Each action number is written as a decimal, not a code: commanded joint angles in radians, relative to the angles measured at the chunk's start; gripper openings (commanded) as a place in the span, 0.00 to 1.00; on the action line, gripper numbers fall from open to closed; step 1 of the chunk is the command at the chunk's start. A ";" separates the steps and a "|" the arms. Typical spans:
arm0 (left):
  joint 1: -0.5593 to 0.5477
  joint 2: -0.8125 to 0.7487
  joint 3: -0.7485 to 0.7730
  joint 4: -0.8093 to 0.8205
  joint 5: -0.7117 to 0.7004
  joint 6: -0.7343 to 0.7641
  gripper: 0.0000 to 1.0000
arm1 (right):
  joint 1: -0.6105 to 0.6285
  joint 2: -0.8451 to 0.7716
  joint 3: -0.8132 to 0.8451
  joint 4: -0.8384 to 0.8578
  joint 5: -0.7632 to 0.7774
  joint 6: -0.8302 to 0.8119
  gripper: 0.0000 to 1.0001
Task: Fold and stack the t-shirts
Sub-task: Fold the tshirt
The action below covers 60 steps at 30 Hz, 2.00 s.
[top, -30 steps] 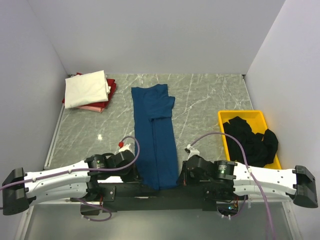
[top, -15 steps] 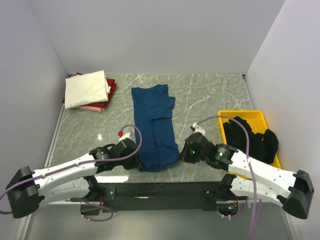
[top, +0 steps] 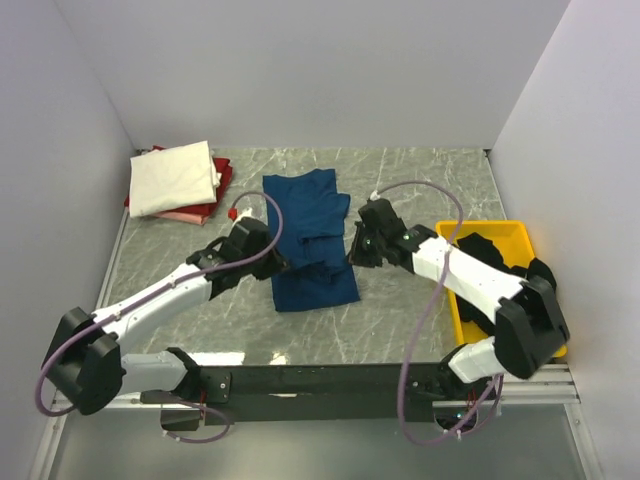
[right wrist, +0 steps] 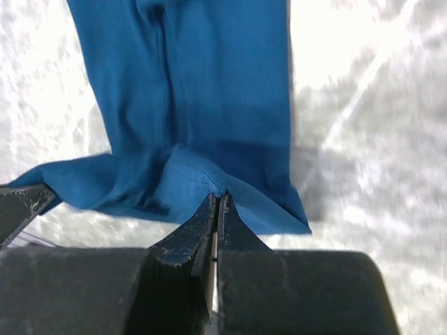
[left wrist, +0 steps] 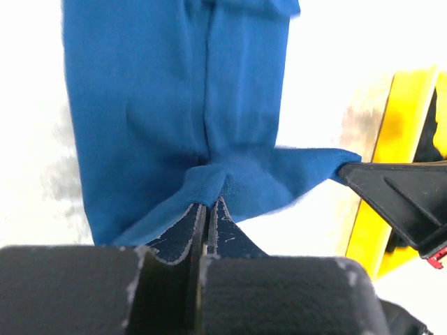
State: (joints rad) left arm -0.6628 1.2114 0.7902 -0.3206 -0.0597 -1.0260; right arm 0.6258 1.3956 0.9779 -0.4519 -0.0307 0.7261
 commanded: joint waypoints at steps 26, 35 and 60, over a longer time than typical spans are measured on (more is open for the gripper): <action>0.256 0.480 0.346 0.094 0.050 0.141 0.01 | -0.242 0.496 0.419 0.082 -0.293 -0.076 0.00; 0.279 0.546 0.420 0.075 0.067 0.165 0.01 | -0.271 0.549 0.476 0.078 -0.319 -0.076 0.00; 0.155 0.225 0.123 0.199 0.063 0.084 0.29 | -0.140 0.286 0.167 0.136 -0.071 -0.126 0.52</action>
State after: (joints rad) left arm -0.4667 1.4834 1.0073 -0.1574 0.0021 -0.8963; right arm 0.4610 1.7664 1.2320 -0.3481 -0.1883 0.5941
